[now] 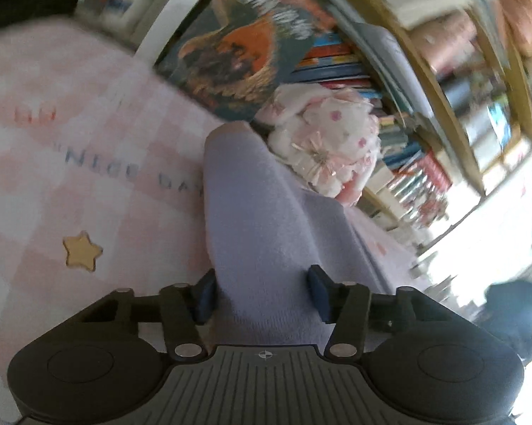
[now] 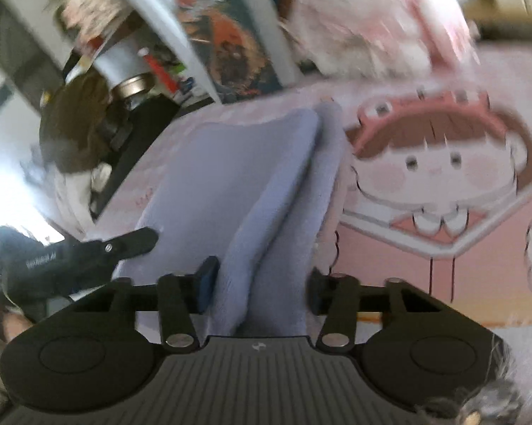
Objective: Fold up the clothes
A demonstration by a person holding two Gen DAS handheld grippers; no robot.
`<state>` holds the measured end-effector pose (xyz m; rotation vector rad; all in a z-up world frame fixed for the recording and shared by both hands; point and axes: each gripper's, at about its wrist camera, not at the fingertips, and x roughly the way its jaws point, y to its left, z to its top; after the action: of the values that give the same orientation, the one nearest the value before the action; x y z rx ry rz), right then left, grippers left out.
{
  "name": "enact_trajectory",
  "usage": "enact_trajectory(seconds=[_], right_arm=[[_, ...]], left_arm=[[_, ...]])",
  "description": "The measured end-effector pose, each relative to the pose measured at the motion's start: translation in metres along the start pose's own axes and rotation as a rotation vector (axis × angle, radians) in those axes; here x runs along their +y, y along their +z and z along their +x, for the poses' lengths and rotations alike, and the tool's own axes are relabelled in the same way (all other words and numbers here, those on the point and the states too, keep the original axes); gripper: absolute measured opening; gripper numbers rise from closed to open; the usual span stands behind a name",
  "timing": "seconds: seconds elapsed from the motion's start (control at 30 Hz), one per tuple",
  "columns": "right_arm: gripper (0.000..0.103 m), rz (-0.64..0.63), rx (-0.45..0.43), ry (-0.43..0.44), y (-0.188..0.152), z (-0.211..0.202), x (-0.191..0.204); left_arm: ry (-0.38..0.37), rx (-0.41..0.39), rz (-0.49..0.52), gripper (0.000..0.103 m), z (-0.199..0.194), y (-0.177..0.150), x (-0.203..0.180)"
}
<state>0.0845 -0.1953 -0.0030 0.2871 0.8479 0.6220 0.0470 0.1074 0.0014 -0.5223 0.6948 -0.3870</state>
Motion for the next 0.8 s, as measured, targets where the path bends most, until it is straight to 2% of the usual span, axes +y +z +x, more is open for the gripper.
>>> enact_trajectory(seconds=[0.03, 0.1, 0.13, 0.2, 0.27, 0.33, 0.4, 0.47, 0.57, 0.7, 0.8], right_arm=[[0.032, -0.056, -0.013, -0.02, -0.001, -0.002, 0.007], [0.03, -0.169, -0.037, -0.051, -0.008, -0.008, 0.022], [0.03, -0.202, -0.037, -0.064, -0.012, -0.008, 0.025], [0.031, -0.21, -0.031, -0.069, -0.015, -0.007, 0.023], [0.036, -0.112, -0.004, -0.03, -0.011, -0.005, 0.008], [0.043, 0.01, 0.027, 0.027, -0.005, -0.002, -0.009], [0.049, 0.075, 0.043, 0.059, -0.006, 0.002, -0.018], [0.052, 0.112, 0.04, 0.087, -0.007, 0.006, -0.022], [0.05, 0.109, 0.034, 0.086, -0.006, 0.008, -0.018], [0.033, 0.01, -0.009, 0.051, -0.008, 0.0, -0.002], [0.031, -0.06, -0.034, 0.041, -0.016, -0.012, 0.009]], left_arm=[[0.028, -0.021, 0.074, 0.051, -0.004, -0.002, -0.012], [0.053, -0.041, 0.176, 0.051, -0.008, -0.005, -0.027], [0.046, -0.028, 0.163, 0.051, -0.006, -0.003, -0.023], [0.021, 0.016, 0.09, 0.053, -0.001, 0.004, -0.011], [-0.026, 0.071, -0.03, 0.056, 0.007, 0.011, 0.01], [-0.064, 0.091, -0.104, 0.062, 0.013, 0.01, 0.023], [-0.106, 0.108, -0.178, 0.064, 0.02, 0.008, 0.035], [-0.122, 0.093, -0.197, 0.062, 0.023, 0.005, 0.037], [-0.091, 0.06, -0.148, 0.058, 0.023, 0.001, 0.026], [-0.051, 0.01, 0.003, 0.053, 0.008, -0.005, -0.003], [-0.052, -0.02, 0.065, 0.053, -0.004, -0.007, -0.021]])
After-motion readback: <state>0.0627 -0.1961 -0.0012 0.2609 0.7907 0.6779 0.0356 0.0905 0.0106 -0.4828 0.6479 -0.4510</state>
